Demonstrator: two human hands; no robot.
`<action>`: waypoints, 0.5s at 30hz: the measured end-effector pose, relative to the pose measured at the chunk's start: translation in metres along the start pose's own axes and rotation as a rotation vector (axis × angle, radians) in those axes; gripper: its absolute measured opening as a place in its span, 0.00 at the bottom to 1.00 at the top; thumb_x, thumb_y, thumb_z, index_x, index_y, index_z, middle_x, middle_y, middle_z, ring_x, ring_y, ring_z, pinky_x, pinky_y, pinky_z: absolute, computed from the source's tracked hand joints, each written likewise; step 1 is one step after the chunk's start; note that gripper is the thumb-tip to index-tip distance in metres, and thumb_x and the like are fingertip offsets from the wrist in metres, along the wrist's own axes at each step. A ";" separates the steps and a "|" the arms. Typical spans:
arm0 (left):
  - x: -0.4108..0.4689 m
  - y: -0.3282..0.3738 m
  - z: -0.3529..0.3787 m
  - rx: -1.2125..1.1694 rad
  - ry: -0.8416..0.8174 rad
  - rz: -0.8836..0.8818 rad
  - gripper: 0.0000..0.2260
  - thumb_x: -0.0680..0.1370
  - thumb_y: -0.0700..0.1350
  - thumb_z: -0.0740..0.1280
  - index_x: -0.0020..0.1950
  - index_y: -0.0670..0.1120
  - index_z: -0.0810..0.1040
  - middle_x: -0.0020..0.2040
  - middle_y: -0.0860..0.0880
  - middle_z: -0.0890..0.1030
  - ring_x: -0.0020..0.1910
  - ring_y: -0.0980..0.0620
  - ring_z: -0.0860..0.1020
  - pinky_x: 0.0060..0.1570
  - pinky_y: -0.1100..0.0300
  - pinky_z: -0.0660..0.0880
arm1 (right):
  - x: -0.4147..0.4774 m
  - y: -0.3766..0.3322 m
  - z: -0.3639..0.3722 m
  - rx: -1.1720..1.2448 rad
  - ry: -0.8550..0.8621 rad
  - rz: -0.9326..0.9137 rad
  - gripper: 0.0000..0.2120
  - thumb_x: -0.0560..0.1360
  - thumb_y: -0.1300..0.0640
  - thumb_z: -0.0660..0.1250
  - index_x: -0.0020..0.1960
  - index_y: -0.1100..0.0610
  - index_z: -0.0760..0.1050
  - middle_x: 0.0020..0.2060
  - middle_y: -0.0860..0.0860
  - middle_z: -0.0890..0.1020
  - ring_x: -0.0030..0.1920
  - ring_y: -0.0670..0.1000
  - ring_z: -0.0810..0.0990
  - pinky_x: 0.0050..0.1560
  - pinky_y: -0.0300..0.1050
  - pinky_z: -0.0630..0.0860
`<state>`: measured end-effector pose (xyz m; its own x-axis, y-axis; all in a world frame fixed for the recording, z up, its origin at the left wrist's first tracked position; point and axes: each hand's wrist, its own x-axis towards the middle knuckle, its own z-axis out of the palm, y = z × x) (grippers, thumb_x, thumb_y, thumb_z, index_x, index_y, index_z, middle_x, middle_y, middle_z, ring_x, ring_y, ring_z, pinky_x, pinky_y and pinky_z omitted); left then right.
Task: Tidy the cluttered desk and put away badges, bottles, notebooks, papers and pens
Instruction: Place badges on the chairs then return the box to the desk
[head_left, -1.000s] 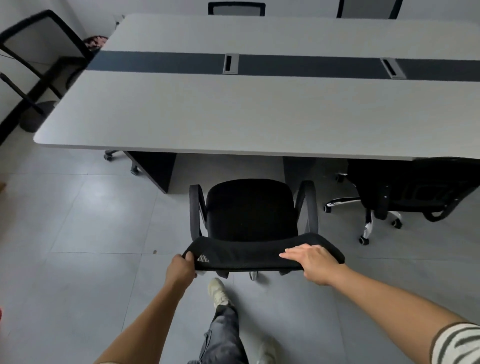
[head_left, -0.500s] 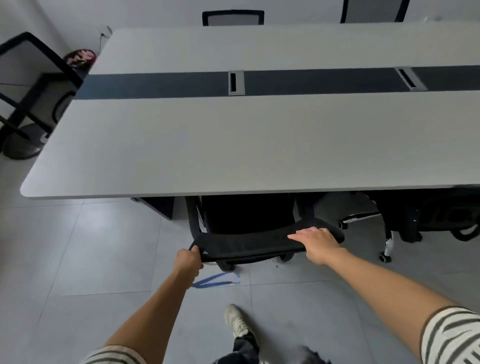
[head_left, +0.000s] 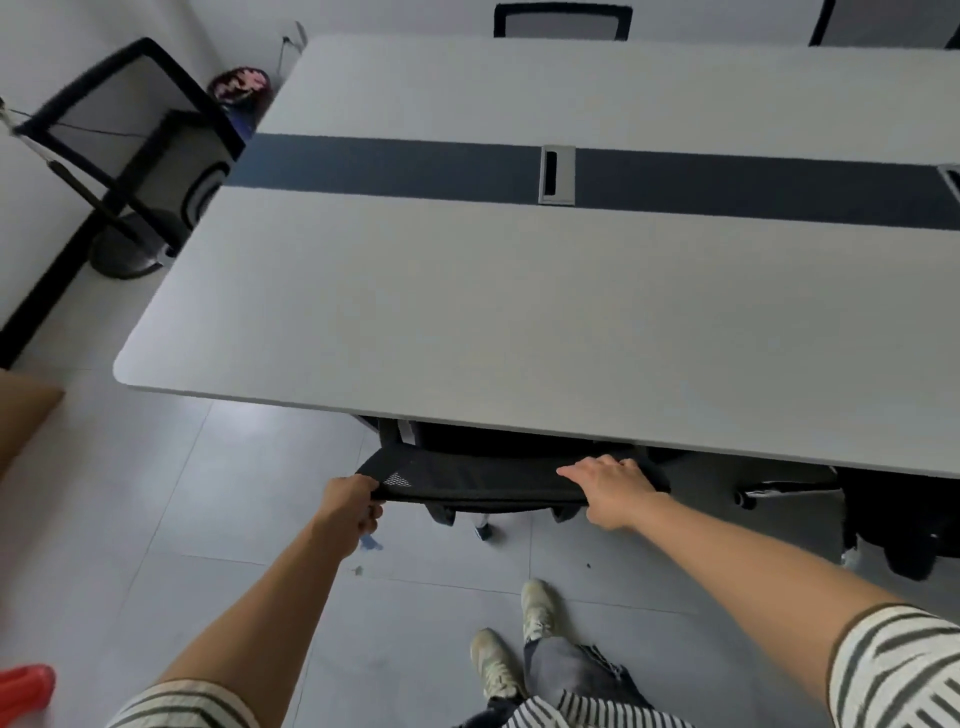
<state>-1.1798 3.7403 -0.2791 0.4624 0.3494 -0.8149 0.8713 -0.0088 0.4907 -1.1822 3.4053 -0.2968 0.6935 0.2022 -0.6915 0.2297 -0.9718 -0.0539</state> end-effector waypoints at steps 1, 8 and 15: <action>0.000 0.002 -0.005 -0.005 0.010 0.004 0.05 0.78 0.33 0.57 0.45 0.35 0.70 0.33 0.41 0.71 0.20 0.52 0.64 0.22 0.67 0.61 | 0.001 -0.005 0.001 0.004 -0.033 -0.018 0.35 0.75 0.61 0.60 0.78 0.46 0.54 0.74 0.50 0.64 0.72 0.57 0.63 0.69 0.57 0.63; 0.004 0.029 -0.056 -0.073 0.160 0.120 0.13 0.77 0.29 0.55 0.57 0.37 0.75 0.43 0.38 0.76 0.29 0.48 0.68 0.25 0.62 0.63 | 0.031 -0.052 -0.049 0.087 -0.283 -0.159 0.51 0.64 0.37 0.74 0.79 0.46 0.52 0.75 0.50 0.64 0.74 0.55 0.64 0.70 0.53 0.66; -0.001 0.010 -0.167 -0.143 0.243 0.159 0.18 0.77 0.29 0.58 0.66 0.36 0.72 0.43 0.38 0.80 0.29 0.48 0.70 0.26 0.61 0.63 | 0.070 -0.177 -0.126 0.341 -0.090 -0.320 0.33 0.70 0.37 0.71 0.71 0.48 0.70 0.58 0.47 0.79 0.57 0.48 0.78 0.62 0.45 0.73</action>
<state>-1.1985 3.8962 -0.2218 0.5230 0.5682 -0.6353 0.7514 0.0445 0.6583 -1.0887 3.6063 -0.2449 0.5588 0.5015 -0.6605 0.1744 -0.8497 -0.4977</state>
